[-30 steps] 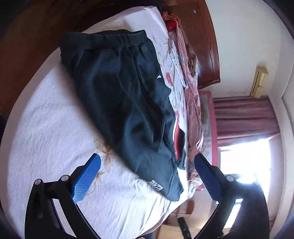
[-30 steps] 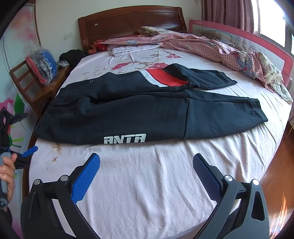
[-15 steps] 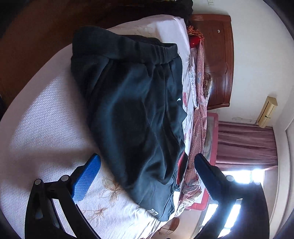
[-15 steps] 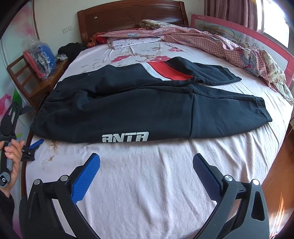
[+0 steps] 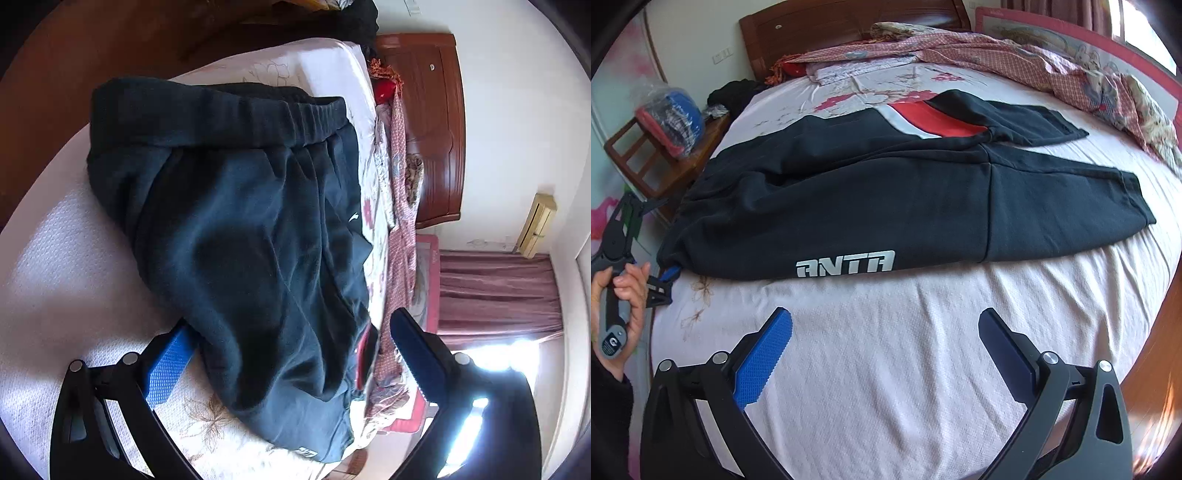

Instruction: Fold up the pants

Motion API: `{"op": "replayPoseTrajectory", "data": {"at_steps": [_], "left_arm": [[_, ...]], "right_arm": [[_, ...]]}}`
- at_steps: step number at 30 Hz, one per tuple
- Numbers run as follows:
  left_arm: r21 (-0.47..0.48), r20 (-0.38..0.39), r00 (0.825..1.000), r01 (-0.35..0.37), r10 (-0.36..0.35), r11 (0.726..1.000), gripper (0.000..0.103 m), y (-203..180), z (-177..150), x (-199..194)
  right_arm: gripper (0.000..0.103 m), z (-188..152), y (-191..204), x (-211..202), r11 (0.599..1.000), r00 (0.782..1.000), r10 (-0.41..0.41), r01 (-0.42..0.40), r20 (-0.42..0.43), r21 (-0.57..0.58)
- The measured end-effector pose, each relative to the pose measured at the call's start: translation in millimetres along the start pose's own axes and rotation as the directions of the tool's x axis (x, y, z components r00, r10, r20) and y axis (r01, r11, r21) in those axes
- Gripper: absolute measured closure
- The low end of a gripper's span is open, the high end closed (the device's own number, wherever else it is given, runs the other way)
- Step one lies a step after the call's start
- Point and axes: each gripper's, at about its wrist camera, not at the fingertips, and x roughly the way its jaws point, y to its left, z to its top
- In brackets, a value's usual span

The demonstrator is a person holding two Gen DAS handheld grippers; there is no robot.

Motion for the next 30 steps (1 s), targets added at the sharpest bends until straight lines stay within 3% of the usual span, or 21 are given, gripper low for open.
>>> {"op": "replayPoseTrajectory", "data": {"at_steps": [1,4,6,9,14,17,23,25,26,28,30], "left_arm": [[0.019,0.001,1.0,-0.027,0.027,0.999,0.008,-3,0,1],[0.082,-0.028,0.985,-0.168,0.171,0.982,0.08,-7,5,10],[0.059,-0.05,0.991,-0.123,0.126,0.991,0.085,-1,12,9],[0.08,-0.047,0.99,-0.132,0.136,0.988,0.089,-6,8,3],[0.108,-0.022,0.995,-0.092,0.095,0.99,0.092,-27,0,-20],[0.103,-0.021,0.998,-0.051,0.053,0.993,0.092,-37,-7,-31],[0.123,-0.024,0.999,-0.034,0.037,0.992,0.092,-52,-13,-41],[0.134,-0.019,0.999,-0.04,0.043,0.99,0.092,-58,-13,-40],[0.137,-0.021,0.999,-0.037,0.04,0.99,0.092,-59,-13,-41],[0.137,-0.017,0.999,-0.042,0.045,0.99,0.092,-60,-12,-40],[0.138,-0.017,0.999,-0.04,0.043,0.99,0.092,-60,-13,-41]], "right_arm": [[0.003,3,-15,0,0.997,0.999,0.032,-0.031,-0.014,0.064],[0.003,9,-69,-1,0.958,0.995,0.101,-0.091,-0.021,0.271],[0.003,12,-99,-2,0.917,0.988,0.153,-0.138,-0.01,0.375],[0.003,14,-143,0,0.802,0.962,0.268,-0.257,0.059,0.539],[0.003,12,-198,6,0.651,0.945,0.299,-0.305,0.135,0.695],[0.003,9,-224,10,0.532,0.924,0.318,-0.358,0.21,0.768],[0.005,27,-244,22,0.466,0.89,0.328,-0.443,0.315,0.766],[0.007,31,-247,26,0.464,0.897,0.309,-0.432,0.316,0.773],[0.008,33,-249,30,0.452,0.89,0.319,-0.446,0.326,0.773],[0.011,34,-250,35,0.455,0.908,0.294,-0.408,0.299,0.792],[0.011,32,-253,42,0.429,0.903,0.299,-0.417,0.31,0.801]]}}
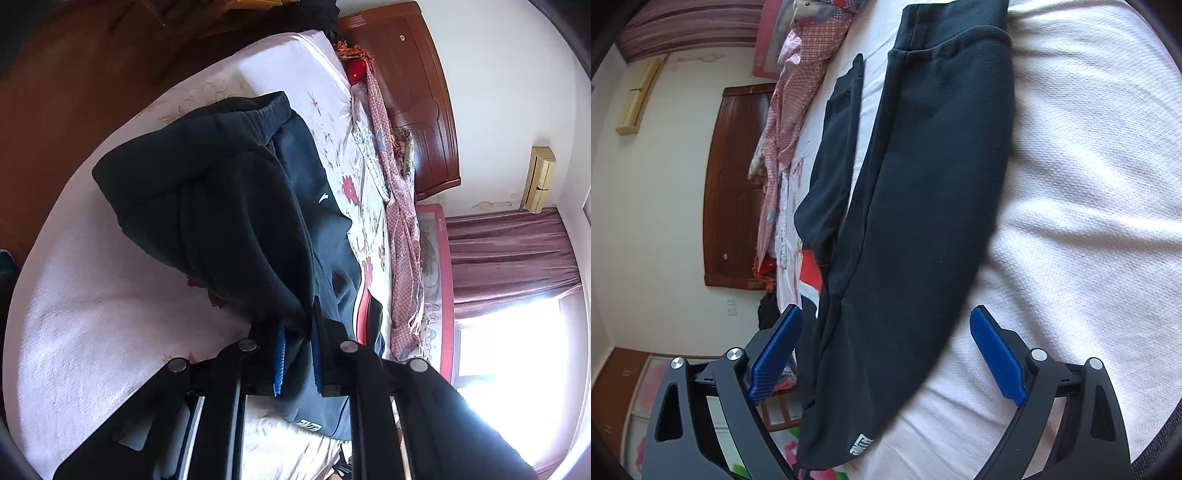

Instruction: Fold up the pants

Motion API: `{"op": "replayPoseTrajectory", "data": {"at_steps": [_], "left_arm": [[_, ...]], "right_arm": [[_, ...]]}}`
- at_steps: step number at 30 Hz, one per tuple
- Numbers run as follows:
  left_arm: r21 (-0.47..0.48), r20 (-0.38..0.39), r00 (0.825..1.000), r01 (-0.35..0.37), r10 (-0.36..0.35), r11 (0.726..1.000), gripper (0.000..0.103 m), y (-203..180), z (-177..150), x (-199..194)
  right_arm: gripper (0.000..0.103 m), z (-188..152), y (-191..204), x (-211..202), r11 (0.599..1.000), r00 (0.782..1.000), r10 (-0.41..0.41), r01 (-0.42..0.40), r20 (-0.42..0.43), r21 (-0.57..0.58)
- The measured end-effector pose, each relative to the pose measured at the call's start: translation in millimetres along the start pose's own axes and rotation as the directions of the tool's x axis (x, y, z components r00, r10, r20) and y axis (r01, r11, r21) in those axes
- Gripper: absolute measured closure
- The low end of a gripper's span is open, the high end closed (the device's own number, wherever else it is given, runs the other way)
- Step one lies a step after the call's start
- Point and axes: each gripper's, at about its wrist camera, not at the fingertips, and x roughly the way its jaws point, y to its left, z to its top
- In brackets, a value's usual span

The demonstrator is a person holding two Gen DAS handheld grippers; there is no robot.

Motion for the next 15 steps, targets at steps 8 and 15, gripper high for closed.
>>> {"op": "replayPoseTrajectory", "data": {"at_steps": [8,15], "left_arm": [[0.009,-0.002,1.0,-0.012,0.012,1.0,0.092,0,1,4],[0.009,0.018,1.0,0.0,0.0,1.0,0.092,-1,-4,-2]], "right_arm": [[0.017,4,6,12,0.999,0.999,0.025,-0.023,0.041,-0.03],[0.1,1,8,10,0.988,0.998,-0.064,0.065,0.006,-0.143]]}}
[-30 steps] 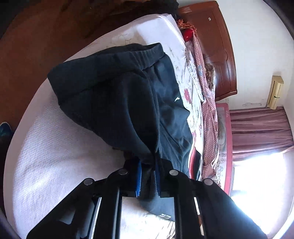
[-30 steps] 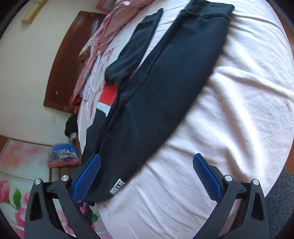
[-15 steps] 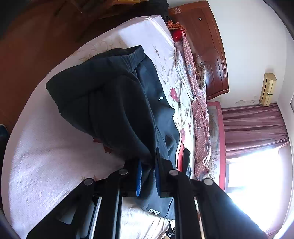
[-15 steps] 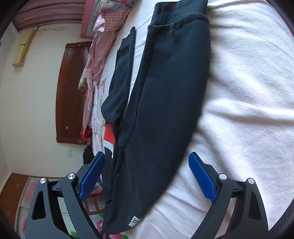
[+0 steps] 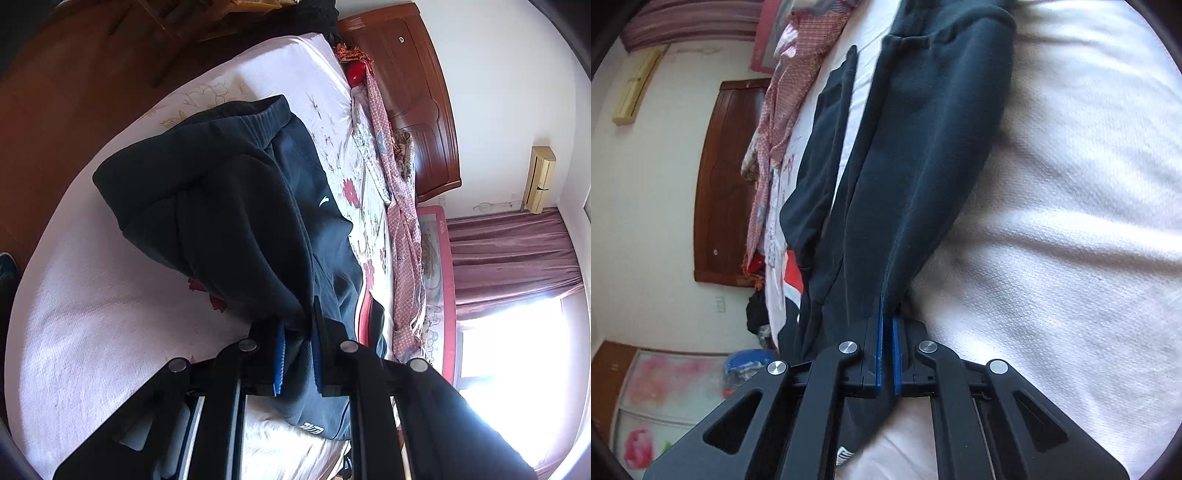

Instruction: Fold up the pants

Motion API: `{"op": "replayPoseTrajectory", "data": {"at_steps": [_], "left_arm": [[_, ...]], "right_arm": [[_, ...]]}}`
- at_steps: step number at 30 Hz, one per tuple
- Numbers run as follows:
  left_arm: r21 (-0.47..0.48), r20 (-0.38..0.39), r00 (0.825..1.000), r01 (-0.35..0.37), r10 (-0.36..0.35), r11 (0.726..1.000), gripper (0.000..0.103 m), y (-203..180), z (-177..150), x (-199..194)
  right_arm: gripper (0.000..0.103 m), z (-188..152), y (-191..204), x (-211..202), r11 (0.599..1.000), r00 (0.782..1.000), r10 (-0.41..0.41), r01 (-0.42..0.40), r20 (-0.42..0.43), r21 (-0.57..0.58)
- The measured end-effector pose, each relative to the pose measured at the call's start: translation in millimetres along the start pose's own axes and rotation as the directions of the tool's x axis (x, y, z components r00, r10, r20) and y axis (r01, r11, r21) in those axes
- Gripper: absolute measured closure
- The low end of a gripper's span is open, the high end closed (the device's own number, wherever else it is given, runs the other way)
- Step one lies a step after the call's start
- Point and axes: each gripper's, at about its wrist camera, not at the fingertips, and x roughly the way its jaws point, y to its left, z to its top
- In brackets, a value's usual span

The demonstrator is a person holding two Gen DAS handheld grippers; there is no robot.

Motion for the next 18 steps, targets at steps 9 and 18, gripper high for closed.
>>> {"op": "replayPoseTrajectory", "data": {"at_steps": [9,18], "left_arm": [[0.015,0.082,0.995,0.058,-0.059,0.998,0.093,-15,-27,-45],[-0.011,0.116,0.992,0.041,-0.039,0.999,0.093,-2,-103,-114]], "right_arm": [[0.101,31,50,-43,0.974,0.997,0.033,-0.047,-0.067,-0.223],[0.101,28,53,-83,0.942,0.99,0.032,-0.076,-0.138,-0.326]]}}
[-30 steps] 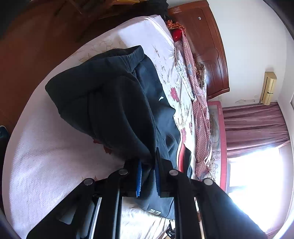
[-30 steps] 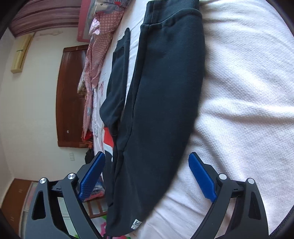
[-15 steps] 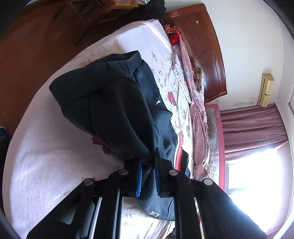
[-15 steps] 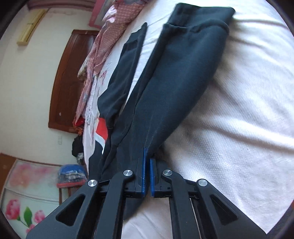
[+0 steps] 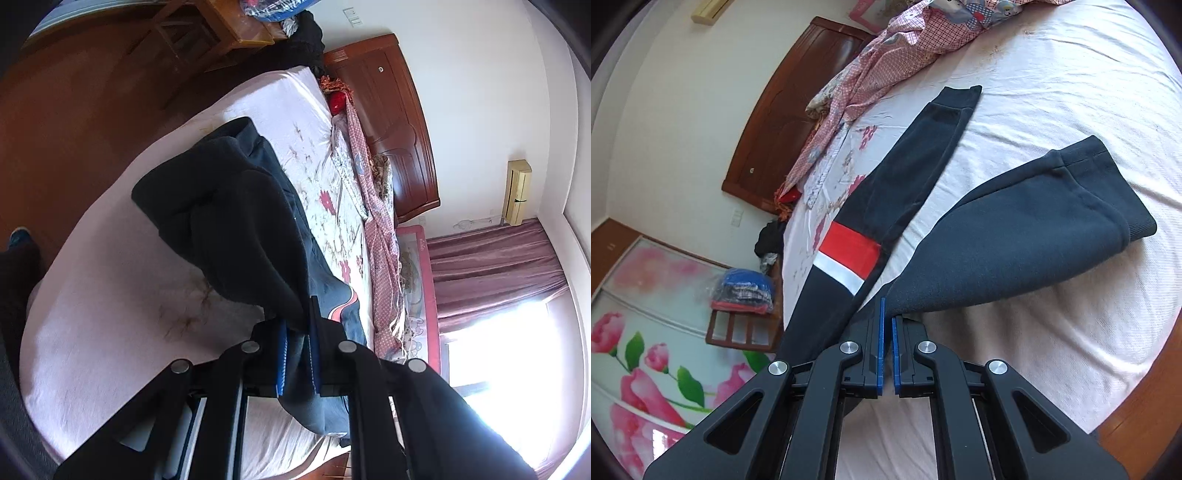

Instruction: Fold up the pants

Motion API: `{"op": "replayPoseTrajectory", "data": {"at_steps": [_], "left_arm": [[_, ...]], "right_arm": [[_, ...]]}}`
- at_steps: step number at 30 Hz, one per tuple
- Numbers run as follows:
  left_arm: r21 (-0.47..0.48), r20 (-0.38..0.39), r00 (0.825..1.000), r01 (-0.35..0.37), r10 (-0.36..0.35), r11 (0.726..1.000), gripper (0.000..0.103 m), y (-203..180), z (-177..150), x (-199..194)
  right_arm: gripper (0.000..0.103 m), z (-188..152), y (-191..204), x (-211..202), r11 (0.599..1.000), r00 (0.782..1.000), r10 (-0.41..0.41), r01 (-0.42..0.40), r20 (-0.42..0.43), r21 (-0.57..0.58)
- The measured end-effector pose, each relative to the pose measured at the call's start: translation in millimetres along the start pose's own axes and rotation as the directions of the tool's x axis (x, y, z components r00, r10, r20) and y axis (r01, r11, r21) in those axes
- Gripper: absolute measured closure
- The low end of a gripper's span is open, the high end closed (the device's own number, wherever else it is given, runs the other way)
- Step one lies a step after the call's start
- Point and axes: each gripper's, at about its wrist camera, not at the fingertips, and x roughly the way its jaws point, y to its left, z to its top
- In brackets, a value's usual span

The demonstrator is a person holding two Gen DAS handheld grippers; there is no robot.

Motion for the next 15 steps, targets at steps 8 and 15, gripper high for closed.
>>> {"op": "replayPoseTrajectory", "data": {"at_steps": [8,15], "left_arm": [[0.207,-0.033,0.957,-0.275,0.288,0.939,0.092,20,-56,-16],[0.334,0.071,0.822,-0.554,0.565,0.763,0.078,31,-60,-25]], "right_arm": [[0.1,-32,-59,1,0.987,0.985,-0.16,0.159,-0.069,-0.022],[0.048,-51,-111,-14,0.977,0.987,-0.147,0.155,-0.066,0.149]]}}
